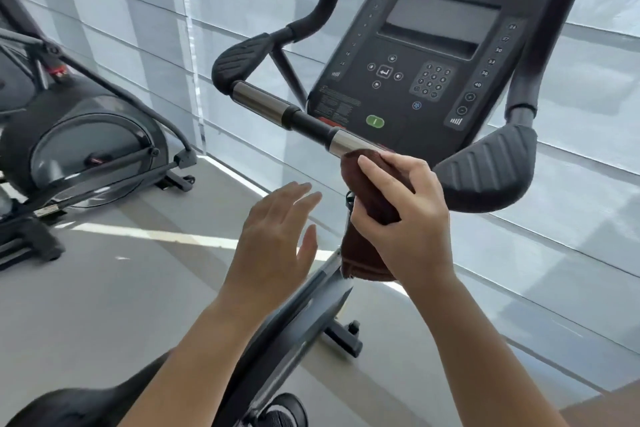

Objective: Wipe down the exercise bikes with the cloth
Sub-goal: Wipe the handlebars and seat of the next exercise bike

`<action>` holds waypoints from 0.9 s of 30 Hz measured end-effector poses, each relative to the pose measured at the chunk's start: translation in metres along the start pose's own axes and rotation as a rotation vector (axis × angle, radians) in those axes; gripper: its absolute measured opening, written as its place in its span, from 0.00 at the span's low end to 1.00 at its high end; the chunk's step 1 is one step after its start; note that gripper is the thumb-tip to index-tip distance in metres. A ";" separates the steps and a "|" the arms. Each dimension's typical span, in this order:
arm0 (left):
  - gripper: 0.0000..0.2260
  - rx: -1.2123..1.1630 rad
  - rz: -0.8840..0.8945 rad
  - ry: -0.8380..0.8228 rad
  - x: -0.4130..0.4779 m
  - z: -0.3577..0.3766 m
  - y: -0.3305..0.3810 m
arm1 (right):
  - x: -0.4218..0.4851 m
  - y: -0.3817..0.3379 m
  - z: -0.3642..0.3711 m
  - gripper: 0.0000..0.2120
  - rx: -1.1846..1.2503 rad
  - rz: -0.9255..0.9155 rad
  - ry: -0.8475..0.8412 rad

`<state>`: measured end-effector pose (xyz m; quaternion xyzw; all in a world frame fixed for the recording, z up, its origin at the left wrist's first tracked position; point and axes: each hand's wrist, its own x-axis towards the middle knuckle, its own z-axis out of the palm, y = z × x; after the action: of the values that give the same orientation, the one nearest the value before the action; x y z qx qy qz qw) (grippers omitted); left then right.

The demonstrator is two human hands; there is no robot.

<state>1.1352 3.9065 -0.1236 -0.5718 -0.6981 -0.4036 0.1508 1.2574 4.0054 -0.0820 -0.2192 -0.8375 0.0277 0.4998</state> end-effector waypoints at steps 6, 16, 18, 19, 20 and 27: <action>0.16 0.169 -0.127 0.020 -0.053 -0.036 0.018 | -0.030 -0.026 -0.001 0.19 0.301 0.031 -0.104; 0.15 0.387 -0.296 0.039 -0.130 -0.094 0.018 | -0.080 -0.089 0.013 0.20 0.567 0.077 -0.247; 0.13 0.399 -0.327 0.057 -0.147 -0.104 0.016 | -0.091 -0.102 0.015 0.20 0.585 0.074 -0.286; 0.13 0.398 -0.344 0.058 -0.155 -0.109 0.014 | -0.097 -0.109 0.016 0.20 0.591 0.071 -0.302; 0.13 0.394 -0.359 0.055 -0.164 -0.114 0.012 | -0.102 -0.116 0.018 0.20 0.597 0.067 -0.318; 0.13 0.449 -0.441 0.072 -0.233 -0.176 -0.024 | -0.140 -0.201 0.046 0.19 0.631 0.051 -0.427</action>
<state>1.1391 3.6189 -0.1790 -0.3444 -0.8711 -0.2823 0.2070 1.2065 3.7768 -0.1673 -0.0646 -0.8673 0.3419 0.3560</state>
